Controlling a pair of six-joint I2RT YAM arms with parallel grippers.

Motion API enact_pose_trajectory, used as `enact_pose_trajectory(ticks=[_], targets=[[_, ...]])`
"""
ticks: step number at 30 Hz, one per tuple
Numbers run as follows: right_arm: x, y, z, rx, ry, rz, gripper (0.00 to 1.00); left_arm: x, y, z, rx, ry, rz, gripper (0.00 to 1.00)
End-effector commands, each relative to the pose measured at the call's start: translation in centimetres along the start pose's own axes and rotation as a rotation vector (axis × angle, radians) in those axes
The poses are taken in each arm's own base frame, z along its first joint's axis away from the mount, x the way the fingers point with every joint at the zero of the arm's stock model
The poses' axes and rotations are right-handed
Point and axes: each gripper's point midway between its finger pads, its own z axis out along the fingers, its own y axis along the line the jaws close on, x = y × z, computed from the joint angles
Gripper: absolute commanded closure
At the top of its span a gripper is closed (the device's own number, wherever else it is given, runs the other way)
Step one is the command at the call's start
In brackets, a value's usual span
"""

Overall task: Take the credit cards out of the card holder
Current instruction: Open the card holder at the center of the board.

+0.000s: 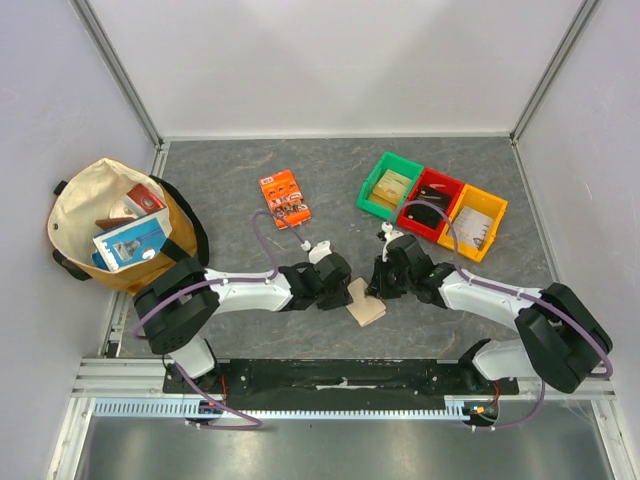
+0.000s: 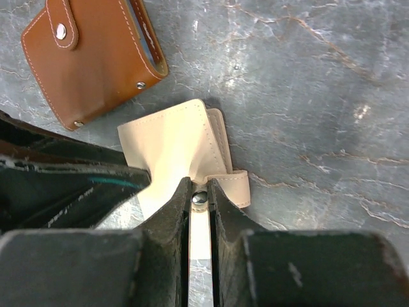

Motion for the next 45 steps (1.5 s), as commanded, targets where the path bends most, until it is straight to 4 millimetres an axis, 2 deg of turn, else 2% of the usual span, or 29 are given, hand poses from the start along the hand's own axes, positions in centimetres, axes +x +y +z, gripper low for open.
enact_pose_trajectory(ticks=[1,5,10,14,16,19,25,30,33,37,45], targets=[[0.3,-1.0,-0.8,0.006,0.011,0.019,0.84,-2.0,3.0,0.8,-0.169,-0.059,0.041,0.65],[0.2,-1.4,-0.9,0.01,0.015,0.032,0.82,-4.6,4.2,2.0,-0.201,-0.047,0.067,0.71],[-0.4,-2.4,-1.0,0.057,-0.016,0.056,0.74,-8.4,6.2,3.1,-0.243,-0.052,0.152,0.72],[-0.1,-3.8,-0.7,0.11,-0.014,0.084,0.66,-10.1,6.7,3.0,-0.236,-0.06,0.245,0.69],[0.4,-4.2,-0.3,0.125,0.003,0.096,0.65,-10.4,6.4,2.4,-0.215,-0.068,0.287,0.63],[0.2,-3.7,-0.2,0.1,0.001,0.109,0.62,-10.2,5.9,1.1,-0.162,-0.085,0.32,0.52],[-3.5,-0.1,-1.0,-0.04,-0.088,0.09,0.29,-9.6,6.3,-1.1,-0.121,-0.111,0.33,0.4],[-6.9,1.9,-0.6,-0.066,-0.114,0.075,0.13,-9.9,5.7,-2.5,-0.081,-0.145,0.331,0.37],[-7.9,2.1,0.3,-0.031,-0.103,0.057,0.1,-10.1,5.1,-3.4,-0.051,-0.167,0.327,0.32],[-8.4,1.0,1.7,0.059,-0.086,0.065,0.12,-9.7,3.7,-4.0,-0.001,-0.179,0.34,0.3],[-7.2,-0.6,3.1,0.13,-0.028,0.071,0.2,-8.7,2.9,-4.2,0.013,-0.173,0.355,0.3]])
